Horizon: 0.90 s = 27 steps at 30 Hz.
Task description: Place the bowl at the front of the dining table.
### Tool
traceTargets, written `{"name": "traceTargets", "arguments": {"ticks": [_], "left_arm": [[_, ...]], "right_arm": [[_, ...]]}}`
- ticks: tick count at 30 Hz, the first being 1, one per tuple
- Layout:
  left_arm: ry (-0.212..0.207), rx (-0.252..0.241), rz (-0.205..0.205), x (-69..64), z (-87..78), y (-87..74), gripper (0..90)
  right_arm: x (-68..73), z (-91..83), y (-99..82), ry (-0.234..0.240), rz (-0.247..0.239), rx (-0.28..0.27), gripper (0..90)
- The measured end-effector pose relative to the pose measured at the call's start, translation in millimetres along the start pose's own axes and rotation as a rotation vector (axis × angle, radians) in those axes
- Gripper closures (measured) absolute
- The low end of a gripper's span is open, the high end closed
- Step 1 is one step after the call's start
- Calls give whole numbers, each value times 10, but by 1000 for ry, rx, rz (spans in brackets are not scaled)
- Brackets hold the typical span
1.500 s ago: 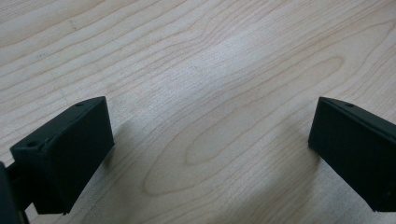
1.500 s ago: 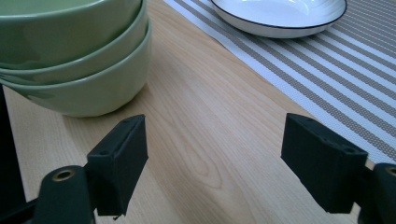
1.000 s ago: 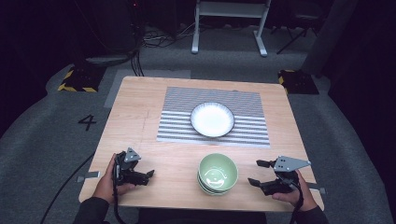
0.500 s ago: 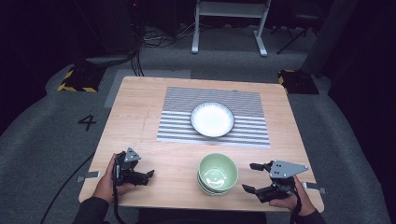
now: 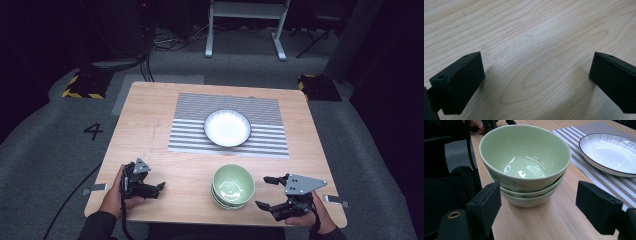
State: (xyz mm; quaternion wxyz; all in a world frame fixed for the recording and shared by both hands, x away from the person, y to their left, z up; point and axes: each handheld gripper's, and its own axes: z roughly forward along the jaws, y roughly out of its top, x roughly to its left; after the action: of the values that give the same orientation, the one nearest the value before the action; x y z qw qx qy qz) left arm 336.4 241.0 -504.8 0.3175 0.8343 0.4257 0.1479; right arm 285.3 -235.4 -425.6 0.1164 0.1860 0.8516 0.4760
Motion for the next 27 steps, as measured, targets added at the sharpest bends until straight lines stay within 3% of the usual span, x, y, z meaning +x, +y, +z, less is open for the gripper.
{"name": "traceTargets", "arguments": {"ticks": [5, 21, 27], "left_arm": [[0, 0, 0, 0, 0, 0, 0], [0, 0, 0, 0, 0, 0, 0], [0, 0, 0, 0, 0, 0, 0]], "right_arm": [[55, -22, 64, 5, -20, -23, 200], [157, 3, 159, 13, -51, -23, 196], [174, -13, 211, 42, -70, -19, 199]]}}
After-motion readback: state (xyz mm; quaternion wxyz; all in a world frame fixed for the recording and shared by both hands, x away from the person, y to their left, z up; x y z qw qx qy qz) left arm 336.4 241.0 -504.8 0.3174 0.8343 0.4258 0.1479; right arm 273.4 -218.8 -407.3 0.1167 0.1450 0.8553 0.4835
